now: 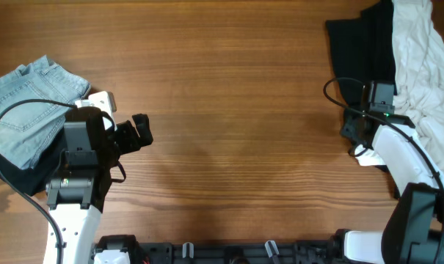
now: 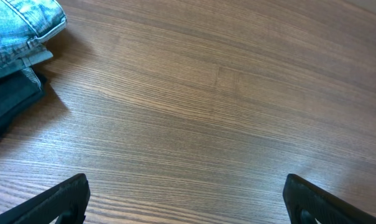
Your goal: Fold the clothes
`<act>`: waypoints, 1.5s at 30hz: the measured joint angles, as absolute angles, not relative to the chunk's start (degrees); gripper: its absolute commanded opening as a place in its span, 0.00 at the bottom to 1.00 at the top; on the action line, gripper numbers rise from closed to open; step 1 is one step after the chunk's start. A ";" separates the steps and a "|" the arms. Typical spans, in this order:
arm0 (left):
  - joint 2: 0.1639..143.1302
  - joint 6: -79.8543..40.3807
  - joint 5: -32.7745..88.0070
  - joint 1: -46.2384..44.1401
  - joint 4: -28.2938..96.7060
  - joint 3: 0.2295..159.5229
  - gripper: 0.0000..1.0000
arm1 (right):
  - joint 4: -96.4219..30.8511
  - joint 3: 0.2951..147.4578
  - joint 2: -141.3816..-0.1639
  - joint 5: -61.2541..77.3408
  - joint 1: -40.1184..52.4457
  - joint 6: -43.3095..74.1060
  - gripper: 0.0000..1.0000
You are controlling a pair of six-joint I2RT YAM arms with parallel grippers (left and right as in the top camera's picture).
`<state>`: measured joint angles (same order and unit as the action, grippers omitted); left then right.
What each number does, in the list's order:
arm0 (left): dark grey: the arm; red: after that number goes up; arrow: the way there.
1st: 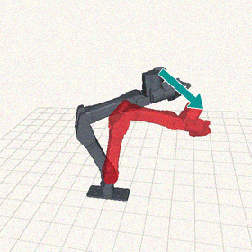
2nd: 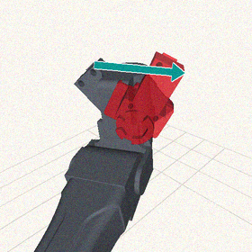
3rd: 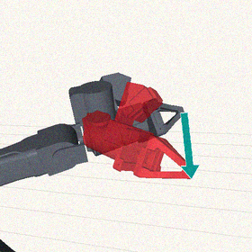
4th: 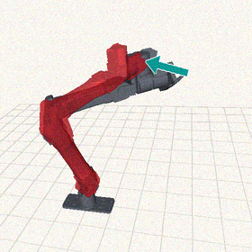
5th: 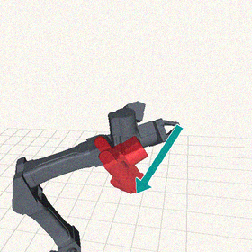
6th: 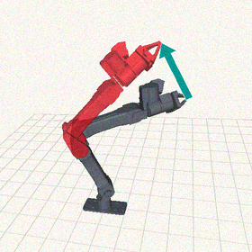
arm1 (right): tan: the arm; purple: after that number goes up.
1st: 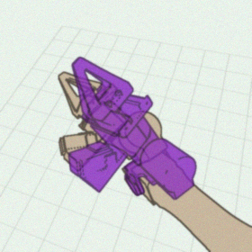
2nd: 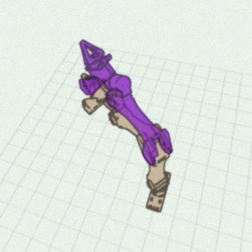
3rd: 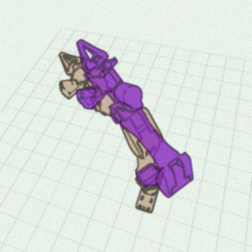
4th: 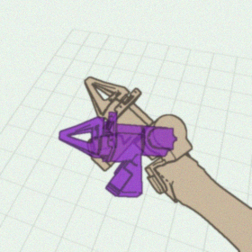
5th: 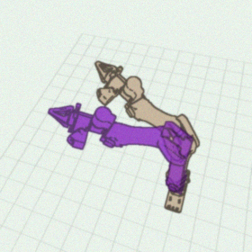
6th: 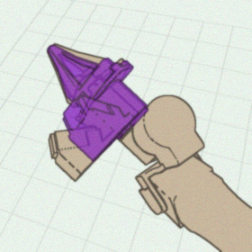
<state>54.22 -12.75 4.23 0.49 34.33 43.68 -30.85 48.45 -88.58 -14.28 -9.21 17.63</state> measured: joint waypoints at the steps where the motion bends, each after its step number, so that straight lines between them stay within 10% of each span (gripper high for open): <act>1: 54.22 -12.75 4.23 0.49 34.33 43.68 1.00 | -30.85 48.42 -88.62 -14.61 -9.23 18.31 0.16; 6: 54.22 -12.75 4.23 0.49 34.33 43.68 1.00 | -30.85 48.42 -88.62 -15.75 -9.43 19.16 0.06; 8: 54.22 -12.75 4.23 0.49 34.33 43.68 1.00 | -30.85 48.42 -88.64 -15.86 -9.50 19.27 0.52; 13: 54.22 -12.75 4.21 0.49 34.33 43.68 1.00 | -32.71 48.42 -88.64 -15.90 -9.50 19.27 0.57; 16: 54.22 -12.75 4.23 0.49 34.33 43.68 1.00 | -33.87 48.36 -88.64 -15.90 -9.50 19.29 0.49; 21: 54.22 -12.75 4.23 0.49 34.33 43.68 1.00 | -33.85 48.10 -88.66 -15.66 -9.50 19.35 0.04; 31: 54.22 -12.75 4.23 0.49 34.13 43.68 1.00 | -38.26 61.58 -88.68 -16.34 -21.78 24.62 0.05; 36: 54.22 -12.75 4.23 0.49 34.13 43.68 1.00 | -40.29 74.43 -86.63 -17.56 -40.49 30.17 0.34; 45: 54.22 -12.75 4.23 0.49 34.13 43.68 1.00 | -40.40 74.48 -86.21 8.43 -41.23 15.14 0.50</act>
<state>54.22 -12.75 4.23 0.49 34.13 43.68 -40.40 74.48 -86.21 8.43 -41.23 15.14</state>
